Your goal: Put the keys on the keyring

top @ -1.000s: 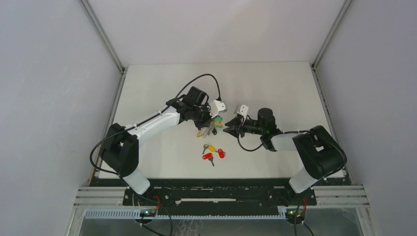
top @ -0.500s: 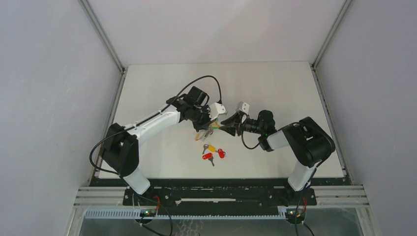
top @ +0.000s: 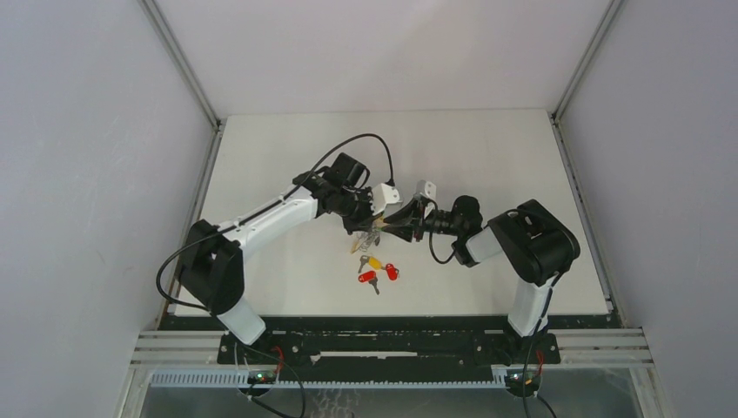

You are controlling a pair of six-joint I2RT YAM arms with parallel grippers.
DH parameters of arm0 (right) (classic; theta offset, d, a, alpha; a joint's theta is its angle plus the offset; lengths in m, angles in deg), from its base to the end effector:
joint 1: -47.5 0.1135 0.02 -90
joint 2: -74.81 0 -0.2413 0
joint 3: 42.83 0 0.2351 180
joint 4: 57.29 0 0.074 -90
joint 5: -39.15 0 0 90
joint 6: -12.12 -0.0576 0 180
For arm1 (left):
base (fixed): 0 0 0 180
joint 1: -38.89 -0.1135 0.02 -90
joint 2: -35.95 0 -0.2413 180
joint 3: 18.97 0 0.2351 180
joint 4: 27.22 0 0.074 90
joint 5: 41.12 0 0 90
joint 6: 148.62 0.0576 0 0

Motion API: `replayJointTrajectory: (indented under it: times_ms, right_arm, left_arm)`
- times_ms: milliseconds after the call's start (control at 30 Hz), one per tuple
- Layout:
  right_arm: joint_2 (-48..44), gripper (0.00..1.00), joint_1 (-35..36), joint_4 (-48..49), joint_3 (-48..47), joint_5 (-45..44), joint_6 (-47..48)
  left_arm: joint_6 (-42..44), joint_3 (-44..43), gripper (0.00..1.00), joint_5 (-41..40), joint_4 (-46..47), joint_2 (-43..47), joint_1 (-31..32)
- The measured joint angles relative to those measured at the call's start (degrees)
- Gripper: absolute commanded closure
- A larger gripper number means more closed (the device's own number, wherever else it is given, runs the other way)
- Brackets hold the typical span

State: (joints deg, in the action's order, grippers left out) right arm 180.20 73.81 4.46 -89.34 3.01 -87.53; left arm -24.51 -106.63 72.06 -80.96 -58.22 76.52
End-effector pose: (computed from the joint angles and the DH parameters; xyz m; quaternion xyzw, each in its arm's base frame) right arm 0.2603 0.1806 0.1503 -0.4137 0.5604 0.4963 0.5181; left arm 0.2508 -0.2220 0.2173 0.5966 0.7370 -0.2018 0.2454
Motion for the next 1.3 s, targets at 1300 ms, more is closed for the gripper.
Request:
replayJointTrajectory:
  times_ms: [1300]
  right_arm:
    - [3.23, 0.91, 1.66, 1.73, -2.01, 2.69, 0.07]
  left_arm:
    - [1.05, 0.02, 1.00, 1.57, 0.35, 0.48, 1.05]
